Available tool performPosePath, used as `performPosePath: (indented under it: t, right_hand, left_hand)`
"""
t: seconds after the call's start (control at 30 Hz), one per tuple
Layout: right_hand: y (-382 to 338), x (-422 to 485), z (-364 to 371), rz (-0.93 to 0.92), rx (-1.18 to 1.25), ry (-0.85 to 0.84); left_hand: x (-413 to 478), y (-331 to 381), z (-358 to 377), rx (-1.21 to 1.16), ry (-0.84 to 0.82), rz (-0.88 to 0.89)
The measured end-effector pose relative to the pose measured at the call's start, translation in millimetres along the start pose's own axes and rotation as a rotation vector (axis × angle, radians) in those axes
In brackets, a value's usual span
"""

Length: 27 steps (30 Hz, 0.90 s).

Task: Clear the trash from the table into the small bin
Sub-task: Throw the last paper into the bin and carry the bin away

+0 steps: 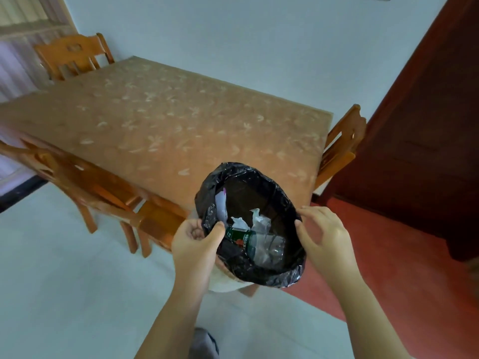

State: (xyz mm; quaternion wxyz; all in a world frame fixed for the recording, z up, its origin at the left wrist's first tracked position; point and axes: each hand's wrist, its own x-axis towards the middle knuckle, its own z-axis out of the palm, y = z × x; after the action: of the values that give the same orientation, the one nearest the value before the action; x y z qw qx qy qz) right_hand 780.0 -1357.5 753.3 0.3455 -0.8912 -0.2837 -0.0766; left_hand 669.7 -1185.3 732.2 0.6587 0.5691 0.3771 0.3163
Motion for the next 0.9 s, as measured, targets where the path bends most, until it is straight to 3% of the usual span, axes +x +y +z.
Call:
performPosePath:
  t: [0.4,0.63,0.9]
  right_hand:
    - [-65,-115,6,-0.082,0.053,-0.159]
    - [-171,-207,93,-0.165,0.04,-0.335]
    - [-260,-279,186,-0.149,0.059,-0.507]
  left_hand:
    - [-108,-29,-118,0.035,0.066,-0.139]
    - [-142,-54,-300,0.063,0.255,-0.2]
    - [-155,-79,-453,0.372,0.448,-0.158]
